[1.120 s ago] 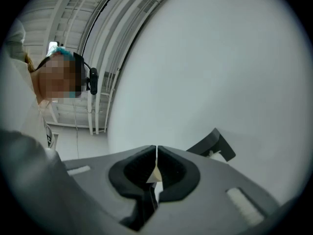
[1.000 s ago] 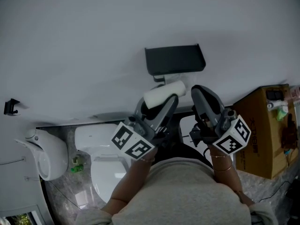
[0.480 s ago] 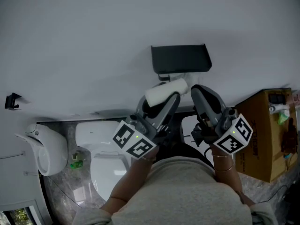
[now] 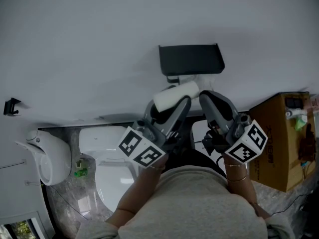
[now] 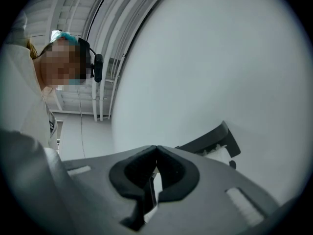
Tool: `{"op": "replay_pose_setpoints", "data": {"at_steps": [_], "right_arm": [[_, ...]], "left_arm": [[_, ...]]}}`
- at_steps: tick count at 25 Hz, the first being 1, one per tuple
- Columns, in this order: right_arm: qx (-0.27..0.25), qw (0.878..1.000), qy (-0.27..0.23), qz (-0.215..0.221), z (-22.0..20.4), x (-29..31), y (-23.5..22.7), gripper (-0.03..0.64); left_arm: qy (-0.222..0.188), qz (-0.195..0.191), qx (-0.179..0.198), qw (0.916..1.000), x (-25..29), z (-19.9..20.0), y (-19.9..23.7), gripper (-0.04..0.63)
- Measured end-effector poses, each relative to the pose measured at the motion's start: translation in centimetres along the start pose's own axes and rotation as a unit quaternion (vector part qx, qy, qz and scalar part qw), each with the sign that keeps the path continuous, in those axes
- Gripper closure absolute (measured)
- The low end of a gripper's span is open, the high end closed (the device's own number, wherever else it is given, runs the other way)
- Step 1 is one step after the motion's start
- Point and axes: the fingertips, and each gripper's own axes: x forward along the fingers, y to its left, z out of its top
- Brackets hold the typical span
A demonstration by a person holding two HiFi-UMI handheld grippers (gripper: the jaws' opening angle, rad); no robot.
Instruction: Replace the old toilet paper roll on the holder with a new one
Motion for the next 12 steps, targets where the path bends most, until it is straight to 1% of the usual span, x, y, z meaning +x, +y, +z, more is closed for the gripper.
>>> {"op": "replay_pose_setpoints", "data": {"at_steps": [8, 12], "right_arm": [[-0.033, 0.999, 0.013, -0.007, -0.09, -0.02, -0.13, 0.614], [-0.029, 0.999, 0.014, -0.005, -0.21, -0.17, -0.25, 0.614]], "left_arm": [[0.004, 0.007, -0.003, 1.0, -0.22, -0.44, 0.43, 0.385], [0.003, 0.01, -0.004, 0.9999, -0.33, -0.49, 0.62, 0.385]]}}
